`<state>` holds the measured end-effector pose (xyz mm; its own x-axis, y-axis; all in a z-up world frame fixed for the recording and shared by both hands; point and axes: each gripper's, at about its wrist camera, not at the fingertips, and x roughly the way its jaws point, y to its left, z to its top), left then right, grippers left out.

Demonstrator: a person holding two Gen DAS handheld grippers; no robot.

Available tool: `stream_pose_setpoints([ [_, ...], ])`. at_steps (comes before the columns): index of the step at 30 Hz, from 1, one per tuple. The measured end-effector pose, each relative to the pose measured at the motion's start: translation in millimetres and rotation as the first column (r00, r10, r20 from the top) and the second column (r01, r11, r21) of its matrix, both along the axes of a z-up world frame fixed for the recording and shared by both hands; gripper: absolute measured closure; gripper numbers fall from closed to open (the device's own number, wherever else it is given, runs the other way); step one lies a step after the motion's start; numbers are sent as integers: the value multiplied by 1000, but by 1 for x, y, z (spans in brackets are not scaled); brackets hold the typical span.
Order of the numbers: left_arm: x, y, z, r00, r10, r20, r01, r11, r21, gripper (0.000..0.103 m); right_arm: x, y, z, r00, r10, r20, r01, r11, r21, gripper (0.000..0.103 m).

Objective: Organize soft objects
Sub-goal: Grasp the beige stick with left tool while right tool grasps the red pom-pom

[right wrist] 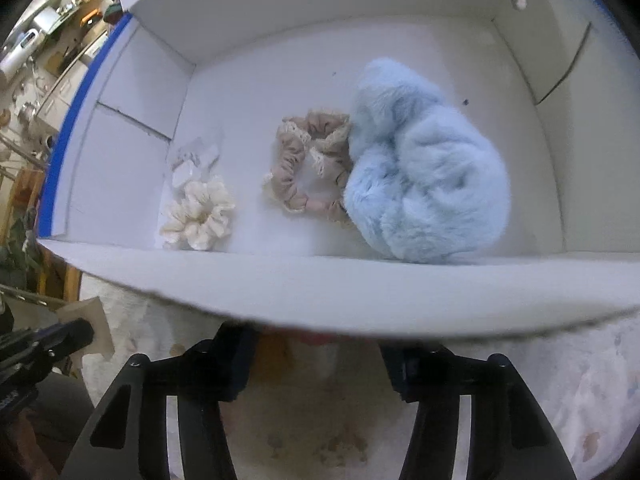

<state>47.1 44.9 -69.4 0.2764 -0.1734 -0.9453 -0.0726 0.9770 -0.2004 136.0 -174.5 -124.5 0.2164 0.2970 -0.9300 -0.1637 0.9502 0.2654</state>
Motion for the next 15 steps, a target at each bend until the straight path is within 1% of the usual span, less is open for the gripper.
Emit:
stream_pose_setpoints([
  [1,1,-1,-1,1000,0,-2,0,1000,0,96,0,0,-3,1000,6,-1,-6,1000,-5,51],
  [3,2,-5,-2,1000,-5,-3,5,1000,2,96,-1,4,-5,1000,25,-5,-25,1000,-14,56],
  [8,6,-17,-8,1000,-29,-6,29,999,29,96,-6,4,1,999,48,8,-48,999,-15,60],
  [12,8,-19,-12,1000,-28,-10,29,998,58,96,-13,0,8,999,48,16,-48,999,-6,63],
  [13,8,-20,-12,1000,-28,-10,29,997,69,96,-15,-1,9,999,47,17,-47,999,-4,74],
  [14,8,-20,-13,1000,-28,-10,29,996,85,96,-16,-2,11,999,46,11,-46,999,6,78],
  [15,7,-19,-13,1000,-26,-10,27,995,94,96,-18,-4,12,999,45,0,-45,999,19,79],
])
